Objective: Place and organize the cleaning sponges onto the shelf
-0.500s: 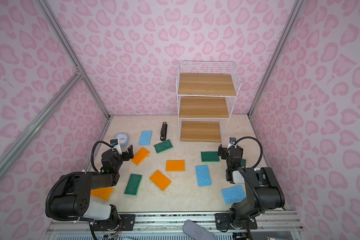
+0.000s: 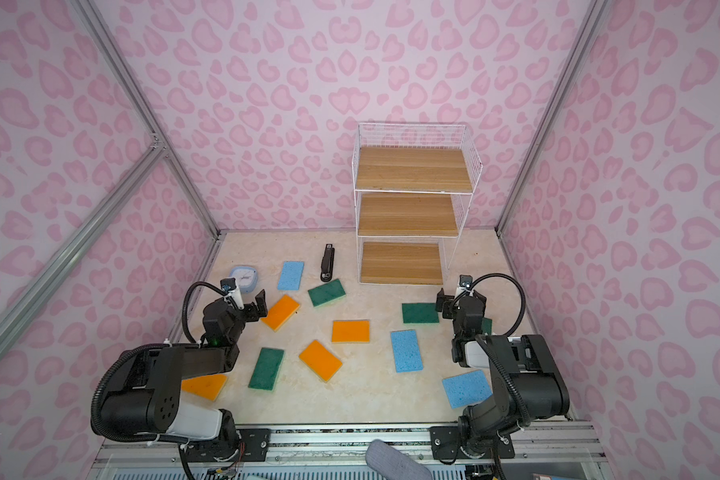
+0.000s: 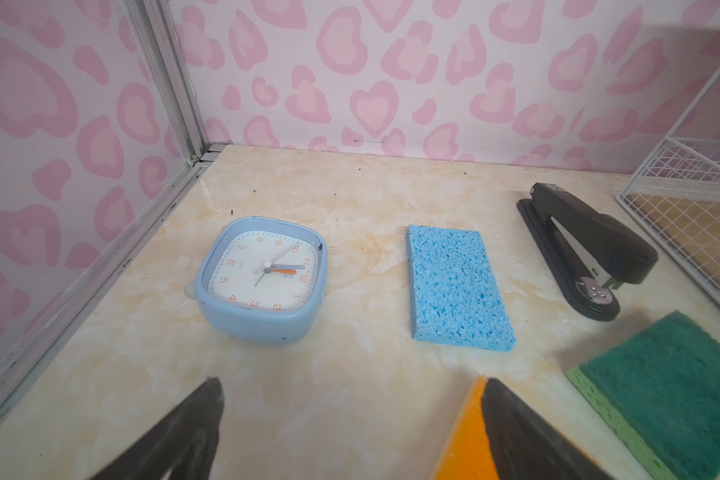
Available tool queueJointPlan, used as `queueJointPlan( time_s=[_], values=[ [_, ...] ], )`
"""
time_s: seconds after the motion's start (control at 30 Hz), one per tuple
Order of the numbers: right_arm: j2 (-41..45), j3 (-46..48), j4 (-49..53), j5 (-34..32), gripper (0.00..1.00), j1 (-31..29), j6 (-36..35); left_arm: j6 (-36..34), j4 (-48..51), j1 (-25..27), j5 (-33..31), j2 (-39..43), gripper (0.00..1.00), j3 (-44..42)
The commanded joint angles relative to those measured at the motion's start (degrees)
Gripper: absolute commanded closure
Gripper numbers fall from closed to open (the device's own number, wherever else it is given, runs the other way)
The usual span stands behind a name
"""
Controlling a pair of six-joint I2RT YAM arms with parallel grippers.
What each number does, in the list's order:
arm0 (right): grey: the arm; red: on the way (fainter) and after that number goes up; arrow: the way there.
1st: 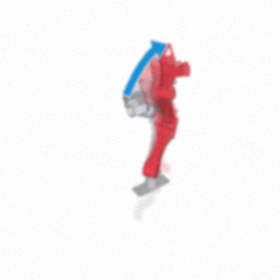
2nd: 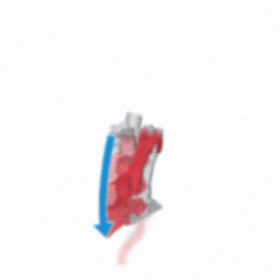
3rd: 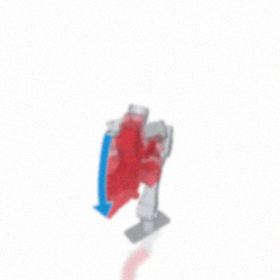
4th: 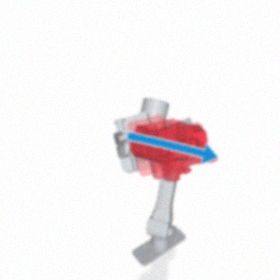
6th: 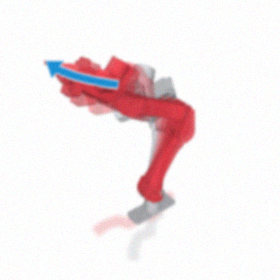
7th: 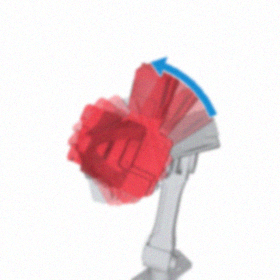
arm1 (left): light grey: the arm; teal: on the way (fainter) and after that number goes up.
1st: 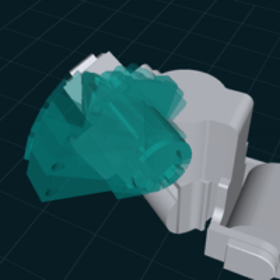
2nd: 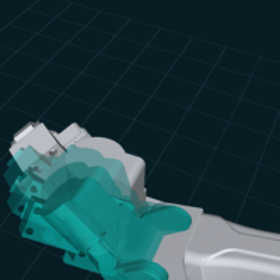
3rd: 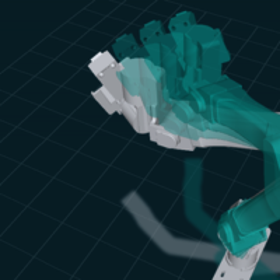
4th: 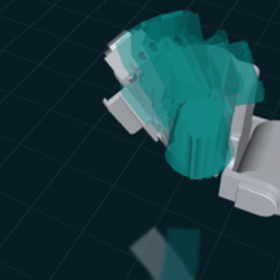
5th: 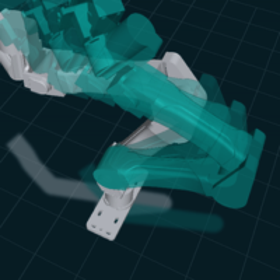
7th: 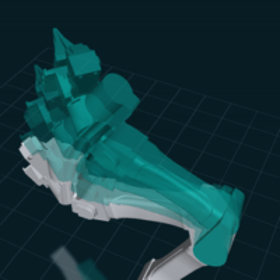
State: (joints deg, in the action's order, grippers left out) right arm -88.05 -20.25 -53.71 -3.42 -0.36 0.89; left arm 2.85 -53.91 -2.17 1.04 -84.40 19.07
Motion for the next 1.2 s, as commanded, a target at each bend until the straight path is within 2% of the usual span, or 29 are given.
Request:
queueJointPlan(
  time_s=[0.0,0.67,0.8,0.87,0.9,1.0,1.1,1.17],
  values=[
    [0.0,-0.1,0.0,-0.5,0.01,0.0,0.5,-0.3,-1.1,-0.1,-0.3,-0.1,0.02,0.3],
    [-0.1,-0.3,0.2,-0.1,0.01,-0.2,-0.2,-0.3,-0.9,0.0,-0.4,0.0,0.02,0.4],
    [0.3,0.5,-1.2,-3.8,0.01,-1.3,-0.5,0.2,-0.3,0.1,-2.6,0.8,0.03,0.6],
    [1.8,1.0,-2.6,-9.0,0.01,-2.7,-0.4,1.1,5.7,0.1,-4.7,3.3,0.03,2.9],
    [4.3,0.3,1.4,-11.0,0.01,-3.3,-0.2,0.9,10.1,0.1,-5.3,4.6,0.03,4.4],
    [10.6,-3.9,16.3,-12.7,0.01,-3.4,2.7,0.3,19.9,0.2,-7.1,7.1,0.03,8.6],
    [13.5,-6.1,23.9,-13.4,0.01,-3.5,7.5,3.5,29.8,0.1,-8.9,8.7,0.03,14.1],
    [15.4,-7.3,28.0,-12.2,0.01,-3.5,11.8,6.4,38.1,0.1,-7.1,8.2,0.00,19.5]
  ],
)
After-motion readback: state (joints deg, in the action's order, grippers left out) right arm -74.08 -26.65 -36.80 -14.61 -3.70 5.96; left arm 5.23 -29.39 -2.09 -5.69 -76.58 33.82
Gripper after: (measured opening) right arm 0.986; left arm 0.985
